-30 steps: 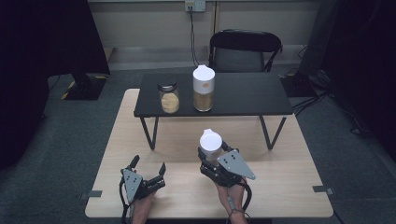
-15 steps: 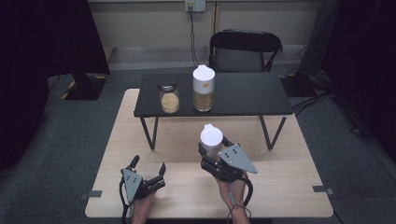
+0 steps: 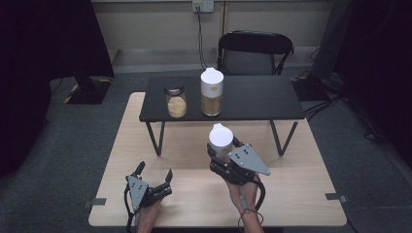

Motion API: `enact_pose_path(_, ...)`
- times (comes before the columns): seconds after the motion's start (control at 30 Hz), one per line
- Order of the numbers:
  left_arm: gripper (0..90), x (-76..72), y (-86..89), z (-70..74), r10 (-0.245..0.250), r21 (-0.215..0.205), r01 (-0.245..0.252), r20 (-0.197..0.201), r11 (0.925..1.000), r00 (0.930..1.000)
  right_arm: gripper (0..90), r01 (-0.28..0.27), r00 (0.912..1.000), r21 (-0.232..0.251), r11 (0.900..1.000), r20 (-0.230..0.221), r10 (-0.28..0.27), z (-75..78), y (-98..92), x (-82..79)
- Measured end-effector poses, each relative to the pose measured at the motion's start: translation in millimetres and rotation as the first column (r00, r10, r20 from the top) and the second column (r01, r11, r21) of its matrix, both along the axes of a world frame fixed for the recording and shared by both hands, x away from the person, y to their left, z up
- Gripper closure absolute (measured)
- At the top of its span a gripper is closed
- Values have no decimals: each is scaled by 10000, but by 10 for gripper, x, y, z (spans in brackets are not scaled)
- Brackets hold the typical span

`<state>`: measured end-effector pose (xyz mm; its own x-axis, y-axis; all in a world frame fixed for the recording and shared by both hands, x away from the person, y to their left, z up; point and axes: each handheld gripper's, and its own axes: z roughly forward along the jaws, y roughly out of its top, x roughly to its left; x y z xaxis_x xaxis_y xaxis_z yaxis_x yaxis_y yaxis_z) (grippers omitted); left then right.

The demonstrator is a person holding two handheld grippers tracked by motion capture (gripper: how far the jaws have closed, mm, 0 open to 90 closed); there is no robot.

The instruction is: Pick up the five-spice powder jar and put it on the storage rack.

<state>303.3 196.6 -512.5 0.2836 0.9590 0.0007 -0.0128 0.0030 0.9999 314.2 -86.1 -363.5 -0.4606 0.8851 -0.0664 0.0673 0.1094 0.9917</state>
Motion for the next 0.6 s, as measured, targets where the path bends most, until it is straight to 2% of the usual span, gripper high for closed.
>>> enact_pose_path(0.5,13,0,0,0,5,-3,-5,2,10000,10000,301,27,10000,-13,10000,-40,-28,130,-28,34)
enact_pose_path(0.6,13,0,0,0,4,0,-4,2,10000,10000,301,58,9999,146,9999,-113,-57,159,-60,48)
